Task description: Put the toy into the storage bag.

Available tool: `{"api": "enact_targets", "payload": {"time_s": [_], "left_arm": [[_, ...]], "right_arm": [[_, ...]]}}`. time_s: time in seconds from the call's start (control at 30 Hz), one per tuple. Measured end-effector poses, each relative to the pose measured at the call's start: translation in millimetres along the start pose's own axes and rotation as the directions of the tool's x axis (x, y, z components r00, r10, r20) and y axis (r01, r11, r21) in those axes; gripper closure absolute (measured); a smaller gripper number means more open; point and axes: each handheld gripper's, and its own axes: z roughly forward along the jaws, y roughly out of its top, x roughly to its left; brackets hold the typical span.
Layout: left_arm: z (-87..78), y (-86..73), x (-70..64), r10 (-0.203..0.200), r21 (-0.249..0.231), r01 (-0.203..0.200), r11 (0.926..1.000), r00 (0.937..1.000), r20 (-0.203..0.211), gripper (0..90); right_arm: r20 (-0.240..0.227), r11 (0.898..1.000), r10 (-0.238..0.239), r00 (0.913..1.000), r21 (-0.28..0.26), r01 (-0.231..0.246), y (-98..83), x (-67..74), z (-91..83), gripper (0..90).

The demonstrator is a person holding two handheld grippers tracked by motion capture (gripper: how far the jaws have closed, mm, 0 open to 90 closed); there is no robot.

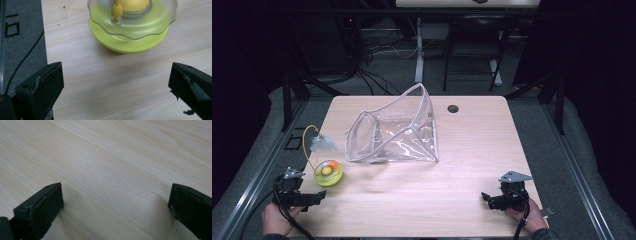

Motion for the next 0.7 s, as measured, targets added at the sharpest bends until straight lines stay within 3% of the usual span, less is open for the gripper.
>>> {"api": "enact_targets", "payload": {"time_s": [0.23, 0.43, 0.7], "left_arm": [[-6.9, 4.1, 2.8, -0.015, 0.007, 0.015, 0.9999, 0.9998, 0.015, 0.2], [-13.0, 8.0, 4.8, 0.013, -0.014, -0.012, 0.9998, 0.9994, 0.033, 0.1], [-18.9, 13.7, 5.7, 0.002, -0.018, -0.001, 0.9998, 0.9992, 0.040, 0.2]], "right_arm": [[0.000, 1.000, 0.000, 1.0000, 0.000, 0.000, -0.1, 0.1, 0.0, 0.0], [0.000, 1.000, -0.001, 1.0000, 0.000, 0.001, 0.0, 0.0, 0.0, 0.0], [-0.001, 1.000, -0.001, 1.0000, 0.000, 0.001, 0.0, -0.1, 0.0, 0.0]]}}
